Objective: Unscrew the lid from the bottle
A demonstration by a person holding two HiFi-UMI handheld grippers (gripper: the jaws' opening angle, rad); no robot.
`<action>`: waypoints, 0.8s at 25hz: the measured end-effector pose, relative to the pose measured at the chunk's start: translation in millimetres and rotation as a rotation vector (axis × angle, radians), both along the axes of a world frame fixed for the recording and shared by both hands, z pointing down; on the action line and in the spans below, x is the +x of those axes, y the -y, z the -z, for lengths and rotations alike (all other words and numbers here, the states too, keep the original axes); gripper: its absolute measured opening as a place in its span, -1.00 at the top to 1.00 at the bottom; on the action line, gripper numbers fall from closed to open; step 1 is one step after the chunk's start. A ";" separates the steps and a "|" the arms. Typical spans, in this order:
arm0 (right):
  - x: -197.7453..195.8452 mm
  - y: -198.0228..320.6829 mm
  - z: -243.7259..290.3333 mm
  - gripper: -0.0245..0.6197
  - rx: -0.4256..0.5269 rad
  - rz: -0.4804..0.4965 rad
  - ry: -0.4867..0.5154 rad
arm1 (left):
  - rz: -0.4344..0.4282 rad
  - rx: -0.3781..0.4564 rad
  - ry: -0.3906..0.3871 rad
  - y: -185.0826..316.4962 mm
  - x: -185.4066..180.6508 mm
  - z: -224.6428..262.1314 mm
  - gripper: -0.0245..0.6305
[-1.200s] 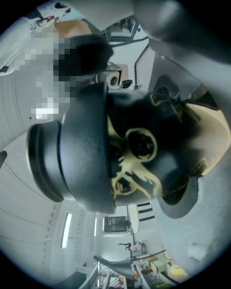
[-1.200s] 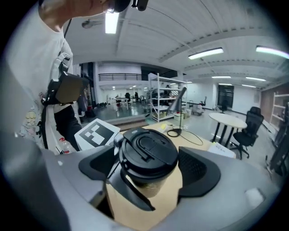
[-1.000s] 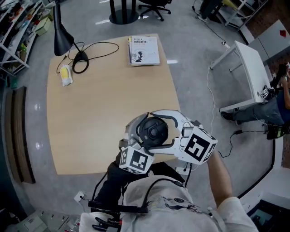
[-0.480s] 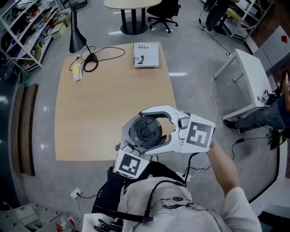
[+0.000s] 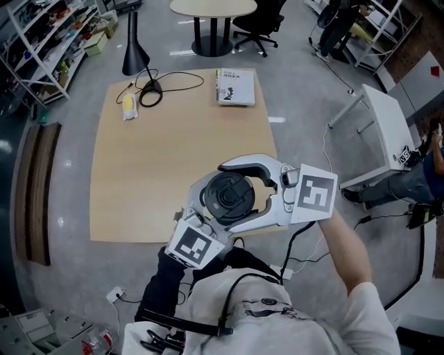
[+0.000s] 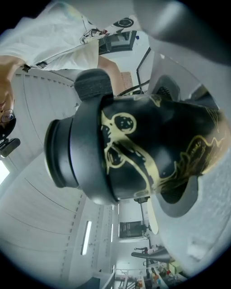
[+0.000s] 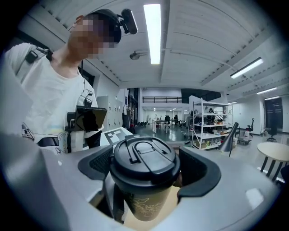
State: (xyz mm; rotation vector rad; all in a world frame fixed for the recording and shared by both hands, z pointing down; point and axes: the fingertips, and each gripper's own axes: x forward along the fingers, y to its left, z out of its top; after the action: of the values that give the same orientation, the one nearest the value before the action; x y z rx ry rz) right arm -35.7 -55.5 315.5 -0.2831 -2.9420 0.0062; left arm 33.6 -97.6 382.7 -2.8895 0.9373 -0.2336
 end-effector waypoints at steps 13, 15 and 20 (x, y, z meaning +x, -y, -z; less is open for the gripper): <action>-38.9 -31.1 15.8 -0.50 -0.069 0.366 -0.063 | -0.371 -0.082 -0.070 -44.4 -31.3 22.0 -0.45; -40.6 -15.4 17.3 -0.61 0.015 0.270 -0.078 | -0.272 -0.087 -0.065 -30.2 -41.9 19.4 -0.45; -41.5 24.1 22.9 -0.70 0.105 -0.224 -0.018 | 0.151 -0.029 0.041 19.8 -77.7 14.8 -0.45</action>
State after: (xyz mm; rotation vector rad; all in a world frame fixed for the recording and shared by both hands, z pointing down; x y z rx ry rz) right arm -77.2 -79.6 292.6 0.0614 -2.9271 -0.1139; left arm -44.0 -117.4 367.9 -2.8304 1.1546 -0.3189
